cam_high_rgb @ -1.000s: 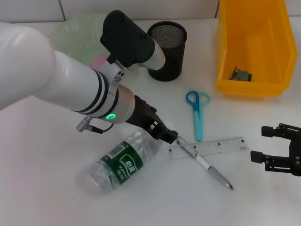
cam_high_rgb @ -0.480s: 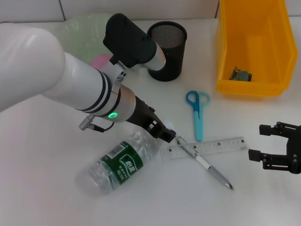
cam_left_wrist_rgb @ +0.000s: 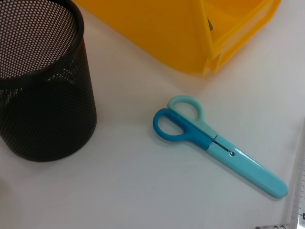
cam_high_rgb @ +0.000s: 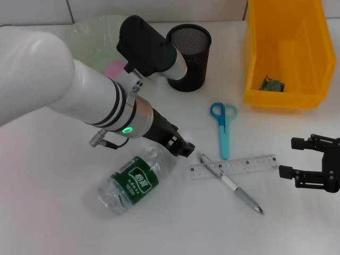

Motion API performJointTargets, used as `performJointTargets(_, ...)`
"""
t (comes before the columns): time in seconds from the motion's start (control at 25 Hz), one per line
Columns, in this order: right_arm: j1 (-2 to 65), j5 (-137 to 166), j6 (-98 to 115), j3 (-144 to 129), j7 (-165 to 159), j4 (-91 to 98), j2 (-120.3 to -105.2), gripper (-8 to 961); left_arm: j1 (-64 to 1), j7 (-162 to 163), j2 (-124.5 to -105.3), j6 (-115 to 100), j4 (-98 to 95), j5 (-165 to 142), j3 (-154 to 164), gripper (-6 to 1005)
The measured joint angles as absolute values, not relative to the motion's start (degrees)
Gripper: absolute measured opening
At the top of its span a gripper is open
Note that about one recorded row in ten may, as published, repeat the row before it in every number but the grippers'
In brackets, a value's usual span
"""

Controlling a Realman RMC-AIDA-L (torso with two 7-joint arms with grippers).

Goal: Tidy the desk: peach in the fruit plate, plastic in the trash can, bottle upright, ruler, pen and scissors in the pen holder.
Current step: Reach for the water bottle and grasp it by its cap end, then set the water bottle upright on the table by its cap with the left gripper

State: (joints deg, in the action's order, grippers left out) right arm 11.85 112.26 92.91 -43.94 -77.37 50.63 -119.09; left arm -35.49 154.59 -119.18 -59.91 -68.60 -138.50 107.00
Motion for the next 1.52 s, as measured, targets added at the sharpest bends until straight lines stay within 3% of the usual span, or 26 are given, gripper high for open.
performJointTargets(0.28, 11.95, 112.32, 92.89, -43.94, -77.73, 50.62, -119.09, 809, -35.51, 154.25, -119.18, -59.78, -68.11, -138.52, 107.54, 550)
performJointTargets(0.52, 11.95, 112.33, 92.89, -43.94, -77.94, 50.62, -119.09, 809, -35.99, 152.75, -119.18, -59.70, -68.03, -138.52, 107.70, 494)
performJointTargets(0.8, 11.58, 112.33, 93.35, -43.94, -79.33, 50.76, -119.09, 808, -35.00, 151.68, -119.12, -60.40, -72.13, -139.67, 107.96, 452)
performJointTargets(1.52, 11.95, 112.32, 93.72, -44.42, -83.62, 52.65, -119.09, 806, -21.20, 142.74, -118.55, -66.30, -94.13, -140.07, 94.87, 446)
